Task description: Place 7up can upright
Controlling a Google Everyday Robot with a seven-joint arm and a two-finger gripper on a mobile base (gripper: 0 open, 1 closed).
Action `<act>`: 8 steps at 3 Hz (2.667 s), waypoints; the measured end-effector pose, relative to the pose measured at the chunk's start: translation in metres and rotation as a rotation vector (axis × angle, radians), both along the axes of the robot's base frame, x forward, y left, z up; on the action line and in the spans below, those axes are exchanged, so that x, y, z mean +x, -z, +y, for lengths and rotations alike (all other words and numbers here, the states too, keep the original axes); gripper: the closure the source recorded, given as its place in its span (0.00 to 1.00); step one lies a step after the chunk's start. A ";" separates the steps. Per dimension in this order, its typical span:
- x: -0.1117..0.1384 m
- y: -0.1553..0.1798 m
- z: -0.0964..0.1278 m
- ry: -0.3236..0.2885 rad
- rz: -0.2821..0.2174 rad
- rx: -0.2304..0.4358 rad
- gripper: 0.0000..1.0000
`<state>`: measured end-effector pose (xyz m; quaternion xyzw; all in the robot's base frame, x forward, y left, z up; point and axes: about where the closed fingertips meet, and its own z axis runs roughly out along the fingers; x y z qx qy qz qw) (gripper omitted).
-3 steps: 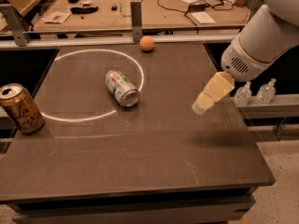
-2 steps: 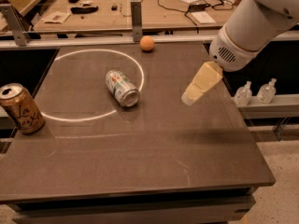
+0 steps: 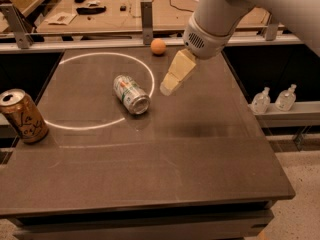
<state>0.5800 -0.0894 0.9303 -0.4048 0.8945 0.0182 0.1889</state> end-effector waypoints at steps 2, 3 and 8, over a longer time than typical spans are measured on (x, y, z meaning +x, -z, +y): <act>0.035 0.014 0.053 0.083 0.072 -0.072 0.00; 0.035 0.013 0.083 0.066 0.077 -0.093 0.00; 0.021 0.091 0.153 0.026 0.255 -0.108 0.00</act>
Offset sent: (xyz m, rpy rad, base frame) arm 0.0427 0.0837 -0.0152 -0.1301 0.0949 -0.1096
